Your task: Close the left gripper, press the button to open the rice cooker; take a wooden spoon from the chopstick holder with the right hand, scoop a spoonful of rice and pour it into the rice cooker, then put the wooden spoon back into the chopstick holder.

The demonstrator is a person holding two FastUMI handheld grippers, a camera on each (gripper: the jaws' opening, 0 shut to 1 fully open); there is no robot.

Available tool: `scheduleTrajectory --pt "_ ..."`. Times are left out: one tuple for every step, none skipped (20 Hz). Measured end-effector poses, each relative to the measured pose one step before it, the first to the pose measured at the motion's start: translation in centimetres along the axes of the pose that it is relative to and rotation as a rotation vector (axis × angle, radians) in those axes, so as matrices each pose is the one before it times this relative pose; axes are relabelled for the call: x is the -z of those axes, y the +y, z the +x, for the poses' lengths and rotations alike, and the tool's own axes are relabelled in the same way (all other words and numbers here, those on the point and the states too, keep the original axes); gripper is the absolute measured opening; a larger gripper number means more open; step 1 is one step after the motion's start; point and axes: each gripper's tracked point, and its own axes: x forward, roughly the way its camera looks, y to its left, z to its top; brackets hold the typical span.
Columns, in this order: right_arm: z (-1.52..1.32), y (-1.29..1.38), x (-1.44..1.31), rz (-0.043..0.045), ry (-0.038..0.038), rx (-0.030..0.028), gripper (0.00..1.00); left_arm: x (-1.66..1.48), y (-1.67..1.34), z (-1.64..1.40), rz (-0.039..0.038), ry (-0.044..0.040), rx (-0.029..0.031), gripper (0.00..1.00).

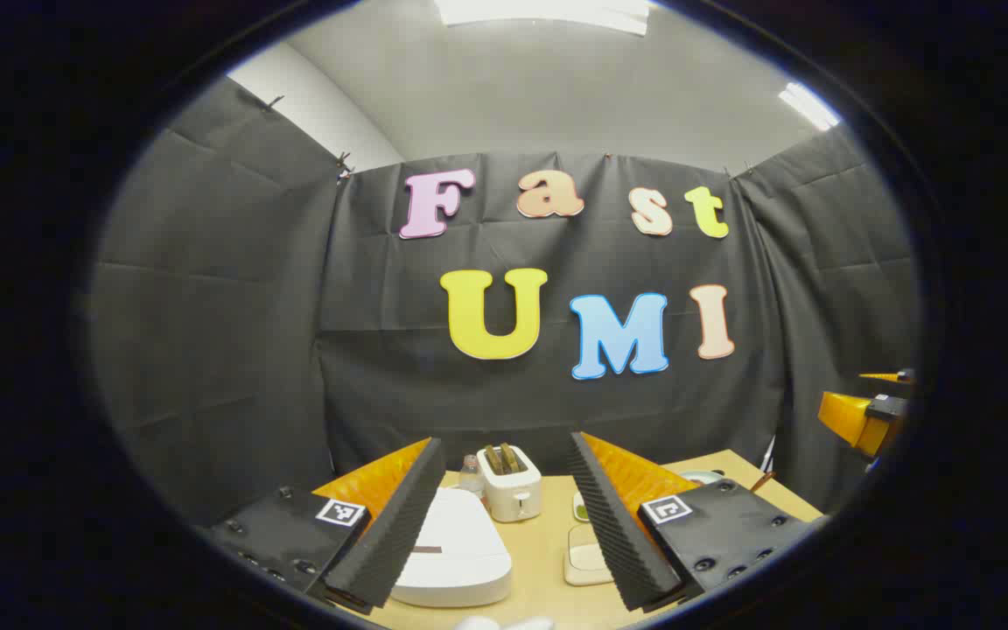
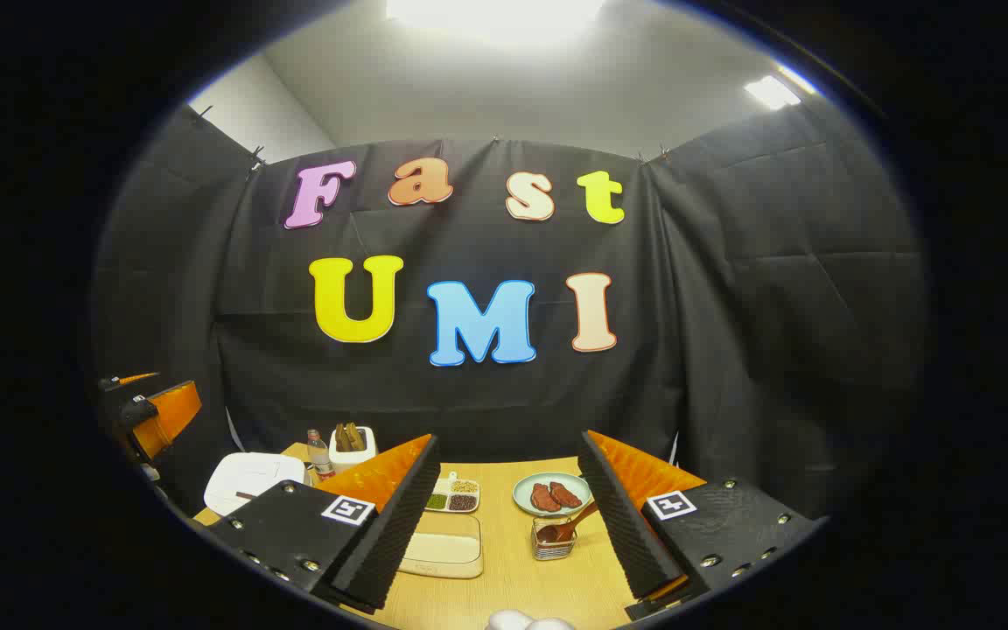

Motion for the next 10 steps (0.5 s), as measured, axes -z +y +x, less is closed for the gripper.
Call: scheduleTrajectory --pt "0.025 0.096 0.14 0.00201 0.0007 -0.00281 0.97 0.147 0.047 0.005 -0.00151 0.00097 0.0012 0.99" --pt "-0.031 -0.021 -0.086 -0.00019 -0.00016 0.00063 0.97 -0.131 0.077 0.037 -0.00196 -0.00032 -0.00192 0.99" --pt "0.001 -0.087 0.064 -0.00055 0.00247 0.00026 0.97 0.153 0.019 -0.05 -0.00084 0.00057 -0.00051 0.98" --pt "-0.066 -0.035 -0.015 -0.00062 -0.00118 -0.00109 0.97 0.031 -0.186 0.059 -0.00119 -0.00142 0.00113 0.99" --pt "0.044 -0.041 0.017 -0.00087 0.00224 0.00102 0.97 0.02 0.097 0.036 -0.00072 -0.00026 -0.00278 0.98" --pt "0.038 -0.067 -0.002 -0.00031 0.00175 -0.00014 0.97 -0.152 0.012 0.065 -0.00062 0.00066 -0.00123 0.99" --pt "-0.055 -0.181 -0.045 0.0007 -0.00143 0.00513 0.97 -0.023 -0.055 0.092 -0.00106 -0.00042 0.00142 0.99" --pt "0.019 -0.142 -0.147 0.00578 -0.00188 0.00009 0.97 0.132 -0.078 -0.116 -0.0003 0.0019 0.0006 0.99" --pt "-0.12 0.079 -0.082 0.00597 -0.00362 0.00015 0.97 0.186 -0.102 0.015 0.00299 0.00228 0.00192 0.98" --pt "-0.021 -0.053 -0.149 0.00177 -0.00393 0.0015 0.97 -0.022 0.003 0.094 0.00319 0.0039 0.00077 0.98"
